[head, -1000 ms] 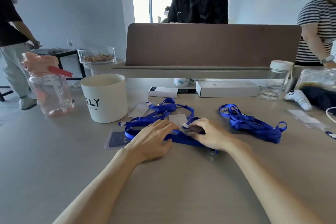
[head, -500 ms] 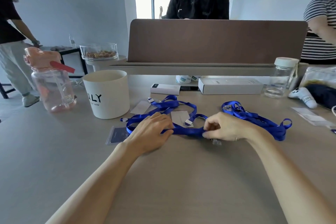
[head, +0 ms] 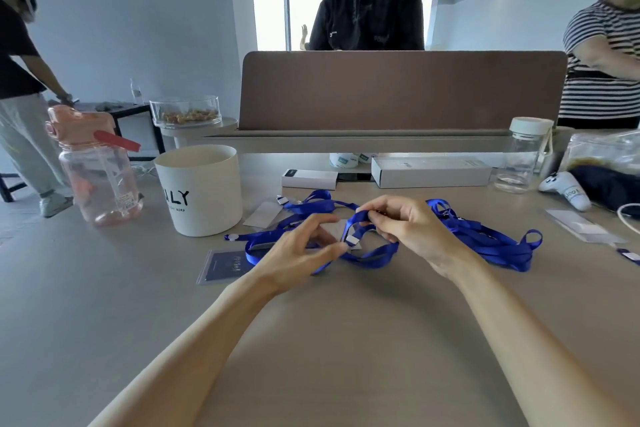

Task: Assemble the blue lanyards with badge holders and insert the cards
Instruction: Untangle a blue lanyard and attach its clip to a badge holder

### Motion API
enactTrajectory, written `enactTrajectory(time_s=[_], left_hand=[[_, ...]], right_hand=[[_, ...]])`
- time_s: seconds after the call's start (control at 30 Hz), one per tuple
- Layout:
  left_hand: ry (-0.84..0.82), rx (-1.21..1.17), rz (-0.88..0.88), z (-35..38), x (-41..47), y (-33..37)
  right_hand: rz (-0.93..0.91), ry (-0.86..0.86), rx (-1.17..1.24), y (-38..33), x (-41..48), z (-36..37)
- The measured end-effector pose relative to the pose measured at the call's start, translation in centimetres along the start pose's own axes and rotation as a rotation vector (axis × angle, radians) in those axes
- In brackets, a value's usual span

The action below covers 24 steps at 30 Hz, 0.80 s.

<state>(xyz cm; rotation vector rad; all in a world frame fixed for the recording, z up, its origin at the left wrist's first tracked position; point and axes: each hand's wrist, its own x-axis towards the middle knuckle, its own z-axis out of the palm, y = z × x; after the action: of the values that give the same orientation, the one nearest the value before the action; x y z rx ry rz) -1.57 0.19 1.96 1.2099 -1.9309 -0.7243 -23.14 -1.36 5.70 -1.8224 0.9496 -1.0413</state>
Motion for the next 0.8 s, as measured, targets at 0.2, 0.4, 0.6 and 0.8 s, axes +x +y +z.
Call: enactTrajectory(time_s=[0.2,0.4,0.6,0.8], left_hand=[[0.034,0.145,-0.015,0.7,0.1,-0.6],[0.431,-0.094,-0.083,-1.5,1.1,-1.1],[0.755,-0.448,-0.225,-4.2,0.9,-2.0],[0.870,-0.524,-0.301,-5.4,0.3,-2.6]], right_hand=[[0.005,0.288,0.083,0.5,0.5,-0.3],[0.023,0.569,0.130,2.0,1.3,-1.4],[0.059,0.619,0.123,2.9,1.7,-1.6],[0.077,0.579,0.104,2.8,1.5,-1.4]])
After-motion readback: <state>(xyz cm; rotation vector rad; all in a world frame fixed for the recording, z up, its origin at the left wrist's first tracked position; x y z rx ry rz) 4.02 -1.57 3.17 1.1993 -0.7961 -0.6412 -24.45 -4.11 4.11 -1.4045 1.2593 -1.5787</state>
